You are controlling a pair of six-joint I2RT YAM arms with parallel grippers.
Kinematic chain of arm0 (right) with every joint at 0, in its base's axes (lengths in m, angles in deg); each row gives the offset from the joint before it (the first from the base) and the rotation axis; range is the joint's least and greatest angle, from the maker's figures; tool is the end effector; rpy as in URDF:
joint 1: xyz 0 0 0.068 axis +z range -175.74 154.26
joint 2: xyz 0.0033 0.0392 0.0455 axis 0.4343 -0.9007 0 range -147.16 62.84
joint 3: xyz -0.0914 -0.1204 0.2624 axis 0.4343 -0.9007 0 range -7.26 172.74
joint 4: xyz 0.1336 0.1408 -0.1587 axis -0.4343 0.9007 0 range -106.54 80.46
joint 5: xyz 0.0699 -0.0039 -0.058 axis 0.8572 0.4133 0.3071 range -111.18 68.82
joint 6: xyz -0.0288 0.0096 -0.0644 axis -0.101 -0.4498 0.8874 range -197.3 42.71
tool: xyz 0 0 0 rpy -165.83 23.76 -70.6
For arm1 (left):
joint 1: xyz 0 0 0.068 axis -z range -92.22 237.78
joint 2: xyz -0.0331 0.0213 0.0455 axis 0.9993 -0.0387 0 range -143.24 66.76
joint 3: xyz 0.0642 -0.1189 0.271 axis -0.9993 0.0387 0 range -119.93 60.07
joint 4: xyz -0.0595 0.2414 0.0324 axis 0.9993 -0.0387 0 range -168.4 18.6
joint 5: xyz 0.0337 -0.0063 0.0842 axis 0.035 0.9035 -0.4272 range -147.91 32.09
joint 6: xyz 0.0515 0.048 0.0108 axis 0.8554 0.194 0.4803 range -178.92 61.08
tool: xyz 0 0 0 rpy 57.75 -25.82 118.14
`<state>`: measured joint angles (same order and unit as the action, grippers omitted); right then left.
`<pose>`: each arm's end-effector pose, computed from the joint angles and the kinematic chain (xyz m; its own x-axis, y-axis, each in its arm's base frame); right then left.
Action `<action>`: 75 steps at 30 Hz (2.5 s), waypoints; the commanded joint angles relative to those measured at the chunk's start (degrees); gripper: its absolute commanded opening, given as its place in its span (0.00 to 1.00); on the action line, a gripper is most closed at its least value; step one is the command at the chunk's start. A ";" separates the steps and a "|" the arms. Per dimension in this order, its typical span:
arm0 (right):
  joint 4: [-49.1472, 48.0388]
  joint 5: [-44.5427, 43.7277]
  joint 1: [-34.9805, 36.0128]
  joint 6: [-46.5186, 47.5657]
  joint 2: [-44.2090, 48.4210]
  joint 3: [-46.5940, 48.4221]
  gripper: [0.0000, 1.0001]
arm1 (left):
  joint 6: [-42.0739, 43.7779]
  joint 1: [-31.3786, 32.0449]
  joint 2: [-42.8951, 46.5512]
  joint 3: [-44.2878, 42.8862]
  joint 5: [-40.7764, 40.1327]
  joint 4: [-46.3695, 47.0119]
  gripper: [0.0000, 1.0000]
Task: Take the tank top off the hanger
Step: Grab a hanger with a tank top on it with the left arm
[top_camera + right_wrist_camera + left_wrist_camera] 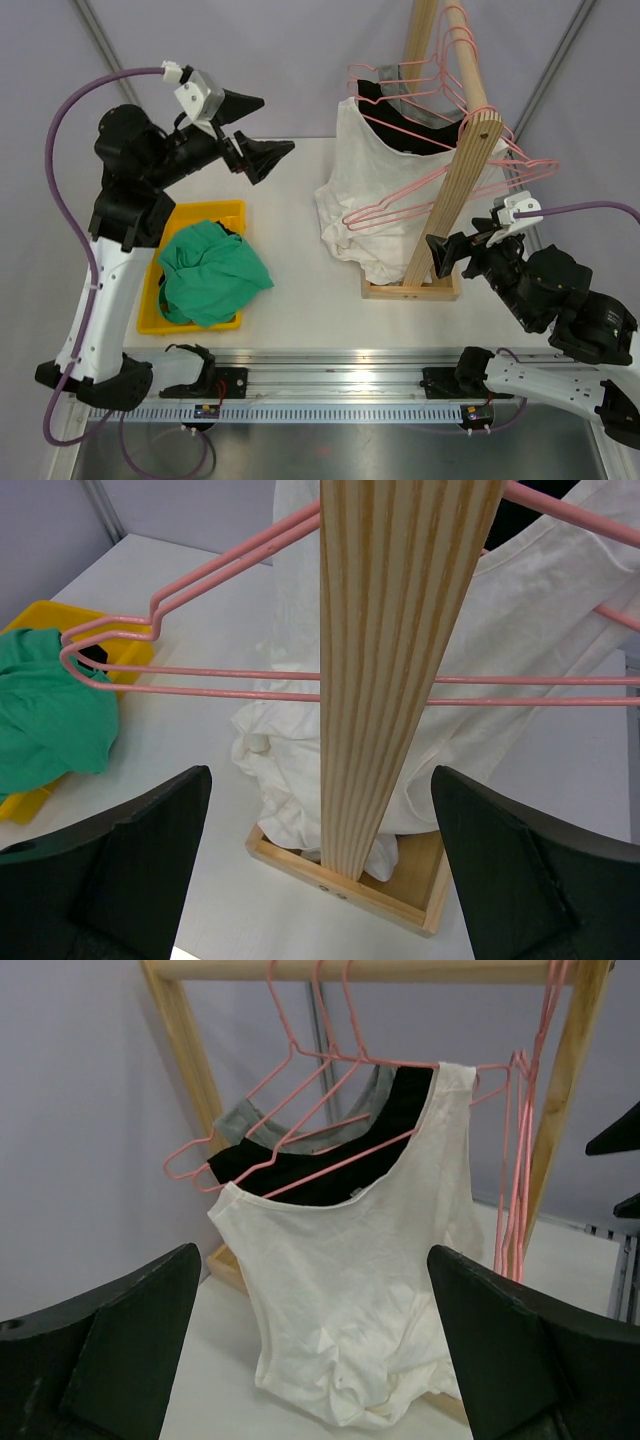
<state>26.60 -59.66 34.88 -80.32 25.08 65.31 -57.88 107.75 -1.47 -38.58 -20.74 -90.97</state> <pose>0.0626 0.0370 0.4593 -0.0911 -0.0774 -0.9928 -0.3757 0.9260 -0.0377 0.1761 -0.1016 0.5800 0.1920 -0.0544 -0.9799 0.8265 0.5474 0.1315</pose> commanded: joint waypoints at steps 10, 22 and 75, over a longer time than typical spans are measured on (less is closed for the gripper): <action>1.07 -1.95 -0.42 -0.40 -0.91 3.10 1.00 | 11.62 6.05 -29.56 -35.00 12.74 -14.09 0.99; 1.95 -2.48 -0.42 -0.75 -2.76 4.15 0.99 | 9.60 6.05 -39.61 -36.35 19.69 0.22 0.93; -4.02 -7.66 -0.41 2.24 -2.94 -2.26 0.99 | 1.95 9.83 -54.47 -32.48 21.10 25.55 0.29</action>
<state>24.85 -65.58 34.86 -78.44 21.89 63.33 -57.24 117.28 -60.24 -71.48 -1.25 -64.90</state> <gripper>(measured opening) 0.993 0.295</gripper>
